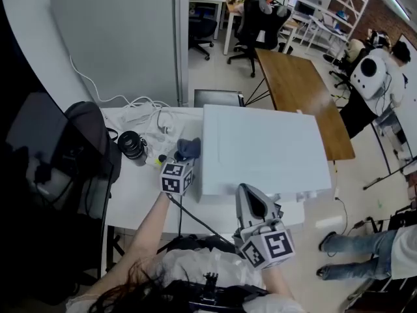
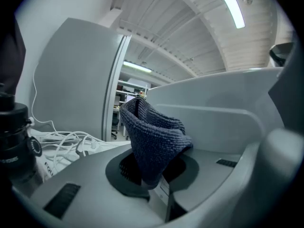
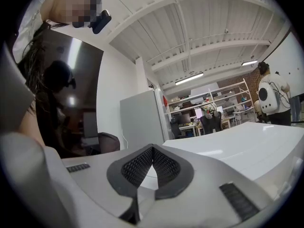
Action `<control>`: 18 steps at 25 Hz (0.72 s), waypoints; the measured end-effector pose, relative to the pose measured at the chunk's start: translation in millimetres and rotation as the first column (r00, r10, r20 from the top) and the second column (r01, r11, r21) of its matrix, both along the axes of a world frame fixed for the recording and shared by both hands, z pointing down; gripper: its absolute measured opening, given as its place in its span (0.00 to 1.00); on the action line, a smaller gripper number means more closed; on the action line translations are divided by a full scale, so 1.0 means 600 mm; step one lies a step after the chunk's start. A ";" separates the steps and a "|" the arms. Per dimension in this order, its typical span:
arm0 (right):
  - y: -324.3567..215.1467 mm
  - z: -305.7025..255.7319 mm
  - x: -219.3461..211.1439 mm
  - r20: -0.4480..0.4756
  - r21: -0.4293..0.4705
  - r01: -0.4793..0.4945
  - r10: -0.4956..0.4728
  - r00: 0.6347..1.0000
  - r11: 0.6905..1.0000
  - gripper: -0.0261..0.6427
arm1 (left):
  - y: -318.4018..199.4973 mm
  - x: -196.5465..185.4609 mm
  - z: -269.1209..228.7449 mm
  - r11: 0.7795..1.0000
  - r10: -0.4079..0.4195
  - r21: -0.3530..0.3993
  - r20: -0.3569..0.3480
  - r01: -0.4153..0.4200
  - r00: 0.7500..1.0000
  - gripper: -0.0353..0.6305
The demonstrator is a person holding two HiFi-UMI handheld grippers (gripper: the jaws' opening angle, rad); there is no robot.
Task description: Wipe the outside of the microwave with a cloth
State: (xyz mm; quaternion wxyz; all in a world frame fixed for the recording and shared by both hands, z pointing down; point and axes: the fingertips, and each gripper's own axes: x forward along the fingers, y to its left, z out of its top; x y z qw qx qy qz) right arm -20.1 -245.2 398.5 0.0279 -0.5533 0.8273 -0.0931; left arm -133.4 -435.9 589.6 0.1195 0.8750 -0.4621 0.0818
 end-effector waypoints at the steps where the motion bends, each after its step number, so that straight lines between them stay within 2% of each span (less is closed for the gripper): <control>1: 0.000 0.000 -0.003 0.000 0.000 0.005 -0.005 1.000 1.000 0.06 | 0.023 -0.001 -0.004 1.000 0.013 0.009 0.003 -0.013 1.000 0.12; 8: 0.005 -0.006 -0.036 0.019 0.006 0.072 -0.072 0.997 0.997 0.06 | 0.189 -0.013 -0.007 1.000 0.018 0.013 -0.036 -0.018 0.999 0.12; 13: 0.012 0.002 -0.052 0.032 -0.004 0.110 -0.110 0.993 0.994 0.06 | 0.291 -0.013 0.009 0.999 0.020 -0.028 -0.056 -0.022 0.998 0.12; 18: 0.016 0.003 -0.055 0.039 -0.007 0.116 -0.115 0.993 0.993 0.06 | 0.336 -0.002 0.030 0.996 0.020 -0.088 -0.088 -0.028 0.996 0.12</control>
